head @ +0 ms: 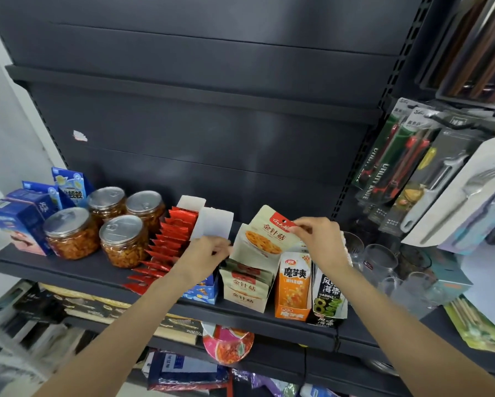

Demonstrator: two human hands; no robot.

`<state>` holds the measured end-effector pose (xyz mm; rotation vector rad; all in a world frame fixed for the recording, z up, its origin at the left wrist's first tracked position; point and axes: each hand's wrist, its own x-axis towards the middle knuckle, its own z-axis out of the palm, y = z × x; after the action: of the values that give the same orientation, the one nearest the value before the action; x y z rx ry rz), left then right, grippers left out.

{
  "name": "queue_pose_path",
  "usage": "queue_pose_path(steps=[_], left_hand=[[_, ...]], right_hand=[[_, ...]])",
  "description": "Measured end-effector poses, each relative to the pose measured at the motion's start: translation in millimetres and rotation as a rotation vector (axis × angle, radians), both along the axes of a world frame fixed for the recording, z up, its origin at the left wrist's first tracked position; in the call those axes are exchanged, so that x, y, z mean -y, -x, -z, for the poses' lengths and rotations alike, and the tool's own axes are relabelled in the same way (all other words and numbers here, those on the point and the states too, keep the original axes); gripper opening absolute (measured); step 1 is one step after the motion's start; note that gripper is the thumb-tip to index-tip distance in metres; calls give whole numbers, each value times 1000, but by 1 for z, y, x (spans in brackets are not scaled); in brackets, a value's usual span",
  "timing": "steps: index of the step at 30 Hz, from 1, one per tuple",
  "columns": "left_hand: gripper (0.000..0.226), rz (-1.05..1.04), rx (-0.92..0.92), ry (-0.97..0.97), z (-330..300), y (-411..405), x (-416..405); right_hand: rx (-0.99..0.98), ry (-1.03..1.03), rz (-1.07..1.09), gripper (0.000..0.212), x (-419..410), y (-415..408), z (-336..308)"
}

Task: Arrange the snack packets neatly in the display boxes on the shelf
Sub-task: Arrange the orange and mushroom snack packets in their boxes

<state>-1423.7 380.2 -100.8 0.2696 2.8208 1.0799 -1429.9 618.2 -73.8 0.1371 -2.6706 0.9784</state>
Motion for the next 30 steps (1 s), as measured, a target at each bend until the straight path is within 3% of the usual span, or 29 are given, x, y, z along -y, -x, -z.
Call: queue_pose_path(steps=[3, 7, 11, 20, 22, 25, 30], left_hand=[[36, 174, 34, 157, 8, 3, 4], [30, 238, -14, 226, 10, 6, 3], [29, 262, -20, 249, 8, 12, 4], [26, 266, 3, 332, 8, 27, -2], [25, 259, 16, 335, 7, 34, -7], [21, 256, 69, 328, 8, 44, -14], [22, 357, 186, 359, 8, 55, -22]], right_hand=[[65, -163, -38, 20, 11, 10, 6], [191, -381, -154, 27, 30, 26, 17], [129, -520, -148, 32, 38, 33, 31], [42, -499, -68, 36, 32, 53, 45], [107, -440, -44, 39, 31, 56, 44], [266, -393, -74, 26, 28, 63, 43], [291, -338, -141, 25, 21, 70, 41]])
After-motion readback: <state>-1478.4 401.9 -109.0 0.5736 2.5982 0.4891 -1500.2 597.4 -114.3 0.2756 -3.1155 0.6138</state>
